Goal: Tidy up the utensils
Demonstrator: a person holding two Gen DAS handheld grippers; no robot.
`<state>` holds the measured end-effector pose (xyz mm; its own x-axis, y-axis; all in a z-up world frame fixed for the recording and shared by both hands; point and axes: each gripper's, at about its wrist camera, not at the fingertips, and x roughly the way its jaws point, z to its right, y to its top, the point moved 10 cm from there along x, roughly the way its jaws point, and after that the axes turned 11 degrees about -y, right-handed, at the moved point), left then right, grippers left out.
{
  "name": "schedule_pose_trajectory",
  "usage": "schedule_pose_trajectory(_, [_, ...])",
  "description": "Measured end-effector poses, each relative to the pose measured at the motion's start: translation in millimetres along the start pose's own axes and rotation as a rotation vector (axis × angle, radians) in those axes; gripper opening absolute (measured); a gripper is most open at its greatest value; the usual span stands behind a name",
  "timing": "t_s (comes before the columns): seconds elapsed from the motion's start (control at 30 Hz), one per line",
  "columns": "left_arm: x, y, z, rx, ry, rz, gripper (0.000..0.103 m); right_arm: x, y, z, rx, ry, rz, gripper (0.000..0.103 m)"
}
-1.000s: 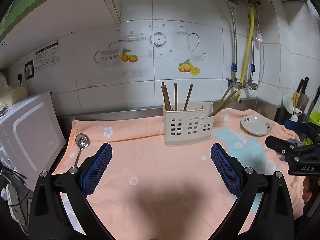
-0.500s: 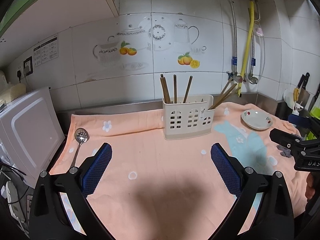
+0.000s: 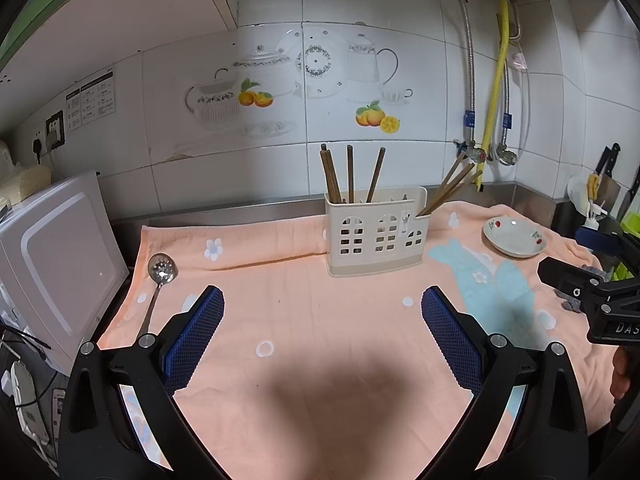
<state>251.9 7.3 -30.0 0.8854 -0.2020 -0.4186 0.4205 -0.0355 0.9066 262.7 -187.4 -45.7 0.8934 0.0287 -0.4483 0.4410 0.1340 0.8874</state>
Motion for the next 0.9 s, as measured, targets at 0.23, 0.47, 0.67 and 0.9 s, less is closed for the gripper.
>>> schedule_pose_trajectory(0.23, [0.4, -0.1, 1.0, 0.001, -0.002, -0.001, 0.098, 0.8, -0.7, -0.5, 0.000, 0.003, -0.003, 0.096])
schedule_pose_trajectory(0.47, [0.6, 0.1, 2.3, 0.004, -0.006, -0.001, 0.098, 0.3, -1.1, -1.6, 0.002, 0.003, -0.001, 0.096])
schedule_pose_trajectory(0.67, [1.5, 0.6, 2.2, 0.005, -0.008, -0.002, 0.098, 0.2, -1.8, -2.3, -0.001, 0.005, -0.002, 0.096])
schedule_pose_trajectory(0.9, [1.4, 0.2, 2.2, 0.006, -0.006, -0.003, 0.098, 0.3, -1.7, -2.5, 0.000, 0.006, -0.001, 0.096])
